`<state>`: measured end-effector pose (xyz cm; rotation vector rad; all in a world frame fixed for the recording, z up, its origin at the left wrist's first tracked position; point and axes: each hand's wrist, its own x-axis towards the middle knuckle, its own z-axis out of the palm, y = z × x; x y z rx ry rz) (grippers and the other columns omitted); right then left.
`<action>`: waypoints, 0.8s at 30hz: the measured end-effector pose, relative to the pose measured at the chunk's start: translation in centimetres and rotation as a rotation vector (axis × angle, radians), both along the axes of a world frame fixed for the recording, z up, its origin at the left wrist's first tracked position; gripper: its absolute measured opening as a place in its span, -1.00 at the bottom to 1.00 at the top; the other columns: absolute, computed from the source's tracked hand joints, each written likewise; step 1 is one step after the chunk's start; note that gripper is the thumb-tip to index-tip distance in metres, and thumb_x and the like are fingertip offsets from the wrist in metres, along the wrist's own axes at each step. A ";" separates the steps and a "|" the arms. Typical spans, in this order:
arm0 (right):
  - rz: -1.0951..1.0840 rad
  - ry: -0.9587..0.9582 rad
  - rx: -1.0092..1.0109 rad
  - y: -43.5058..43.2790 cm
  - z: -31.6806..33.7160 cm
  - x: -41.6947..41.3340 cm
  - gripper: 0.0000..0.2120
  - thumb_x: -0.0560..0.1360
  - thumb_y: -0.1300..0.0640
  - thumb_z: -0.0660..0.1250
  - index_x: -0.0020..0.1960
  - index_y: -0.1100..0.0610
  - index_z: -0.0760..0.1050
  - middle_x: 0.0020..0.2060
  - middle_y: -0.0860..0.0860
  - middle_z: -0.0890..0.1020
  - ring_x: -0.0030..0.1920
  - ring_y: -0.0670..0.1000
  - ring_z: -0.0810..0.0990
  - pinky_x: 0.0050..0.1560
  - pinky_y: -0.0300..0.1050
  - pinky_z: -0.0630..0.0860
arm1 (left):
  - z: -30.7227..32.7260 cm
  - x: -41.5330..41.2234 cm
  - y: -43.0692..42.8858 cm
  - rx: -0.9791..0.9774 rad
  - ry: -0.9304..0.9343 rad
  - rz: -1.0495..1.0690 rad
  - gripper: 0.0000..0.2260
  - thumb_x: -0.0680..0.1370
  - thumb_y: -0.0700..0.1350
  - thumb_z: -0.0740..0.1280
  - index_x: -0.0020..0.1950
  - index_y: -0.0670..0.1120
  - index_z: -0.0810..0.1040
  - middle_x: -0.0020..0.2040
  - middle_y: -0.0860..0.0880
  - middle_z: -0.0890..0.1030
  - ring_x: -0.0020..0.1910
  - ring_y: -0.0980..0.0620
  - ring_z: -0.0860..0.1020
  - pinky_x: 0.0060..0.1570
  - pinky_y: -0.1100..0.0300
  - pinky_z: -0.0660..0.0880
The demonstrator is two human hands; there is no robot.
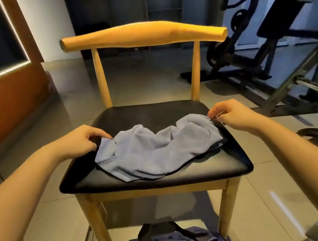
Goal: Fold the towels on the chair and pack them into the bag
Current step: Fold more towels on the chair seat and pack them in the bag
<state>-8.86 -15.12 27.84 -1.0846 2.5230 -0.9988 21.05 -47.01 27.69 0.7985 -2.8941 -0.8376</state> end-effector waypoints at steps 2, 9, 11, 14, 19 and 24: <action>0.005 -0.072 -0.019 0.2 -0.6 -0.7 -0.61 0.52 0.48 0.15 0.08 0.18 0.66 0.00 0.07 0.69 0.06 0.02 0.64 -0.07 -0.21 0.54 | -0.2 0.5 -0.6 0.036 0.077 0.020 -0.71 0.58 -0.30 0.39 0.10 0.08 0.74 0.10 0.09 0.70 0.12 0.08 0.63 0.29 0.00 0.55; 0.019 -0.068 0.007 0.1 -1.6 -1.9 -0.49 0.53 0.56 0.08 0.30 0.23 0.59 0.18 0.08 0.63 0.21 0.03 0.57 0.14 -0.13 0.48 | 0.5 1.6 -0.9 0.213 0.252 0.161 -0.91 0.55 -0.19 0.47 -0.03 -0.06 0.77 0.00 -0.01 0.75 0.11 -0.02 0.65 0.32 -0.03 0.49; 0.044 -0.058 0.017 -0.5 -1.7 -2.0 -0.47 0.55 0.55 0.08 0.38 0.21 0.54 0.23 0.07 0.60 0.25 0.02 0.53 0.18 -0.11 0.48 | 0.3 1.9 -0.6 0.214 0.215 0.175 -0.92 0.54 -0.16 0.48 -0.04 -0.06 0.78 0.01 0.01 0.75 0.14 -0.01 0.64 0.34 0.00 0.46; 0.122 -0.001 0.085 -1.4 -2.1 -2.2 -0.61 0.59 0.43 0.22 0.29 0.13 0.62 0.14 0.03 0.64 0.17 0.05 0.59 0.18 -0.02 0.57 | 0.0 2.0 -0.6 0.229 0.233 0.207 -0.91 0.55 -0.16 0.46 -0.04 -0.09 0.77 -0.02 -0.01 0.75 0.13 -0.05 0.64 0.31 0.03 0.46; 0.084 0.034 0.085 -1.5 -1.9 -2.8 -0.92 0.55 0.18 0.45 -0.08 0.15 0.72 -0.13 0.08 0.71 -0.08 0.08 0.65 -0.19 -0.23 0.55 | 1.2 2.2 -1.1 0.242 0.405 0.206 -0.89 0.57 -0.18 0.42 0.02 -0.12 0.74 -0.05 -0.05 0.75 0.09 -0.11 0.65 0.24 0.02 0.51; -0.092 -0.012 -0.226 0.4 2.5 -3.4 -0.89 0.49 0.14 0.51 -0.13 0.20 0.71 -0.21 0.15 0.69 -0.22 0.03 0.60 -0.14 -0.04 0.62 | 3.4 0.7 1.1 0.153 0.609 0.283 -0.88 0.63 -0.14 0.36 -0.01 -0.04 0.70 -0.19 0.13 0.69 -0.05 0.11 0.57 -0.08 0.19 0.46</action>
